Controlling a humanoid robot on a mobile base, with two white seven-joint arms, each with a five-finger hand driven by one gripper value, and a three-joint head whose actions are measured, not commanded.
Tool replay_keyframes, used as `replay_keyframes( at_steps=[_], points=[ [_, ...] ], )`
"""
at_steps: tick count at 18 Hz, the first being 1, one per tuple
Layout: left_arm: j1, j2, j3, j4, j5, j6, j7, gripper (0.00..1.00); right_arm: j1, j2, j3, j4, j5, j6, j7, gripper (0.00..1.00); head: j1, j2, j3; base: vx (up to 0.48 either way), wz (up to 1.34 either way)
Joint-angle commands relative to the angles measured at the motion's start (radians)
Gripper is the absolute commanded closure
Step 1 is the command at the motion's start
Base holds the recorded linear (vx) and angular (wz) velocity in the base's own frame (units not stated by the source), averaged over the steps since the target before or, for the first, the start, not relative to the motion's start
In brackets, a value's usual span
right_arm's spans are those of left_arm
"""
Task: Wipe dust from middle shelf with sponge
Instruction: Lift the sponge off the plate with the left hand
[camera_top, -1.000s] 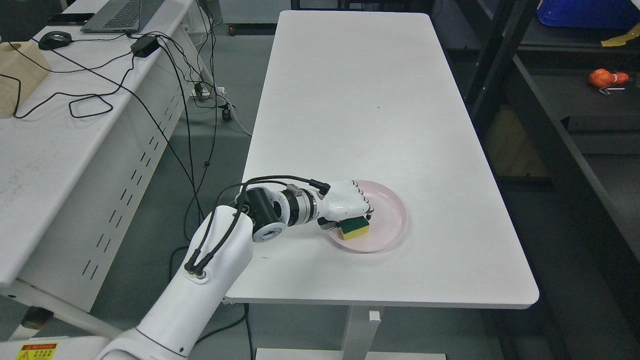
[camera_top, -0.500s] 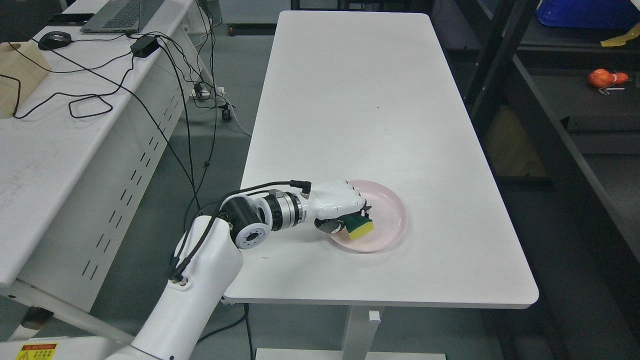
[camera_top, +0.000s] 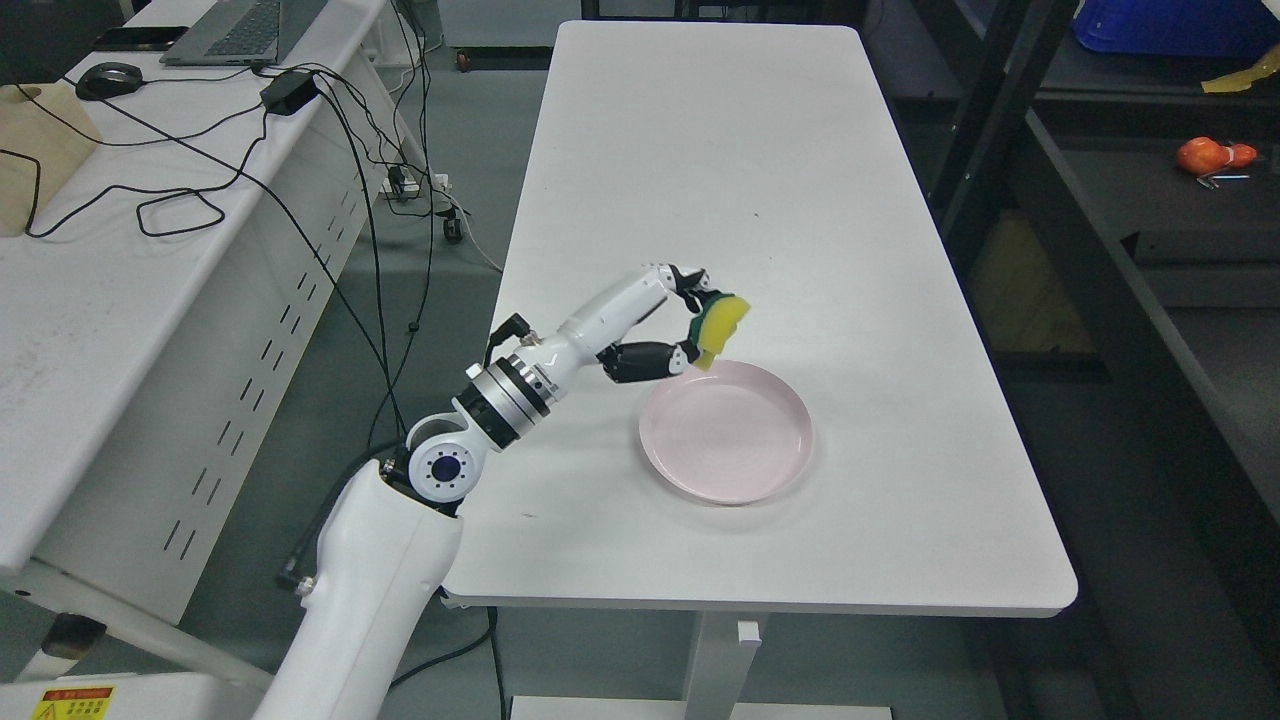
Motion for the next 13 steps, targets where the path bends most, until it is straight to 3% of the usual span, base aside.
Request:
replay_keyframes(
  at_steps=[1, 8, 13],
  points=[
    [0.068, 0.016, 0.22, -0.086, 0.292, 0.068, 0.079, 1.0, 0.0, -0.017, 0.0, -0.017, 0.0, 0.001, -0.001, 0.0, 0.0, 0.0, 0.0, 0.0, 0.0],
    [0.211, 0.016, 0.256, -0.155, 0.381, 0.123, 0.084, 1.0, 0.0, -0.017, 0.0, -0.017, 0.0, 0.001, -0.001, 0.0, 0.0, 0.0, 0.0, -0.006, 0.0],
    [0.222, 0.016, 0.262, -0.166, 0.395, 0.123, 0.084, 1.0, 0.0, -0.017, 0.0, -0.017, 0.0, 0.001, -0.001, 0.0, 0.0, 0.0, 0.0, -0.07, 0.0]
  ],
)
